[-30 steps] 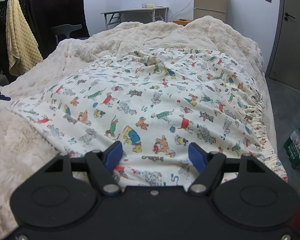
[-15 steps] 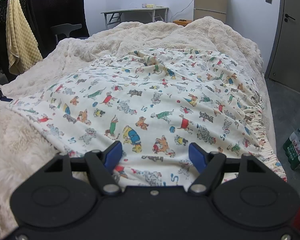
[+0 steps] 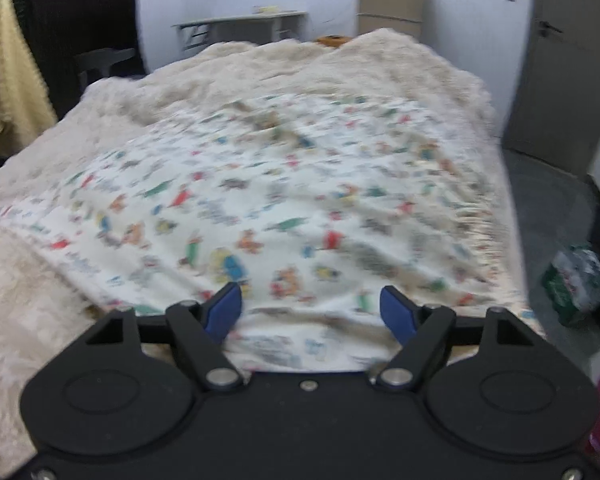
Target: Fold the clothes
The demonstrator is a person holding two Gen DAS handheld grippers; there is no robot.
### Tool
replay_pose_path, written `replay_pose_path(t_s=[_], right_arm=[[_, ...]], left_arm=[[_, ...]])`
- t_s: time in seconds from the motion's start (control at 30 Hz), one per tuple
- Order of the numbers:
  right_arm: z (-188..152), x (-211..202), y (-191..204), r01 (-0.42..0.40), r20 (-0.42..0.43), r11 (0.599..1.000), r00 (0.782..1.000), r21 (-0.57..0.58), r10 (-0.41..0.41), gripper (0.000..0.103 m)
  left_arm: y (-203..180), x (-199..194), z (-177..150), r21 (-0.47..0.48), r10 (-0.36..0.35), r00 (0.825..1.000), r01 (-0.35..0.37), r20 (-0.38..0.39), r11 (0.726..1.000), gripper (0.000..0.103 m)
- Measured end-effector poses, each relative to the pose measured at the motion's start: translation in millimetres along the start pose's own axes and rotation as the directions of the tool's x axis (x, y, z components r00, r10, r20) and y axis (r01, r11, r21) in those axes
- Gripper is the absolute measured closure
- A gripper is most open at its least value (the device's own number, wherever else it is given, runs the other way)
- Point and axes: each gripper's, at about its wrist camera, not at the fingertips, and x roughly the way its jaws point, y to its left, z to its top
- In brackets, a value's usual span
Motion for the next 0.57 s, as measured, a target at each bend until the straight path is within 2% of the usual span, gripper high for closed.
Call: replay_pose_path(t_s=[0.13,0.2,0.57], right_arm=[[-2.3,9.5,-4.2,-0.020,-0.022,0.999,1.000,0.032,0.021,0.029],[-4.9,15.0,1.9,-0.015,-0.036,1.000,0.999,0.002,0.015,0.029],[-6.6,13.2,8.6,-0.009,-0.037,1.000,0.999,-0.017,0.008,0.028]], left_arm=[[-3.0,1.4,-0.2,0.007,-0.006,1.000,0.006,-0.001,1.000,0.000],[-5.1,0.6,-1.0,0.012,-0.008,1.000,0.007,0.010,1.000,0.000],[-0.8,4.0,-3.9,-0.056,-0.044,0.999,0.043,-0.012,0.997,0.000]])
